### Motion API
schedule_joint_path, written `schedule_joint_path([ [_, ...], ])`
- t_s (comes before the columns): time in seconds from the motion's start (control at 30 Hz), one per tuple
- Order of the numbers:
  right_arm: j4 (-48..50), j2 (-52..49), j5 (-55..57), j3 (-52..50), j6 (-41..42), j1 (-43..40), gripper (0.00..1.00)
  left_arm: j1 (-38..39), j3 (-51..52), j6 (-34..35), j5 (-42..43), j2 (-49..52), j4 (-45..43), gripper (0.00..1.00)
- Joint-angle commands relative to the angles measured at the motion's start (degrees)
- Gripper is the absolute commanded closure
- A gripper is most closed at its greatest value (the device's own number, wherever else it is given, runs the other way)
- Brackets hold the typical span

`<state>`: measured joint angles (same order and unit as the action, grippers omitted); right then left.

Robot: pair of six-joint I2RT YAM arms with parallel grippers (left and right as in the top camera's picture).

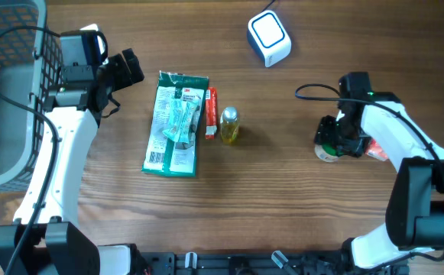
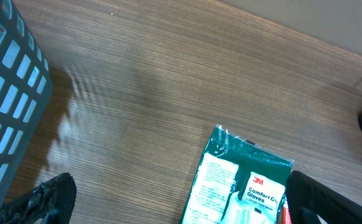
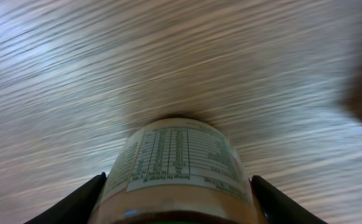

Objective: Scan the item barcode
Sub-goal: 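Carry the jar rightward and set it down beside the Kleenex pack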

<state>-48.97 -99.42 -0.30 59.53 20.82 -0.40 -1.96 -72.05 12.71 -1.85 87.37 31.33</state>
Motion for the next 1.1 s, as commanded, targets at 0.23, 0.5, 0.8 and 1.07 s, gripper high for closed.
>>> schedule_joint_path([
  [0.23, -1.07, 0.04, 9.73, -0.76, 0.22, -9.79, 0.71, -0.24, -0.37, -0.48, -0.57, 0.00, 0.02, 0.00],
  [0.5, -0.35, 0.04, 0.28, -0.76, -2.93, -14.60, 0.64, -0.24, -0.37, -0.48, -0.57, 0.00, 0.00, 0.00],
  [0.8, -2.64, 0.72, -2.75, 1.86, -4.39, -14.56, 0.02, -0.24, -0.37, -0.48, -0.57, 0.00, 0.00, 0.00],
  [1.07, -19.41, 3.32, -3.93, 23.28, -6.71, -14.01, 0.01, -0.24, -0.37, -0.48, -0.57, 0.00, 0.00, 0.00],
])
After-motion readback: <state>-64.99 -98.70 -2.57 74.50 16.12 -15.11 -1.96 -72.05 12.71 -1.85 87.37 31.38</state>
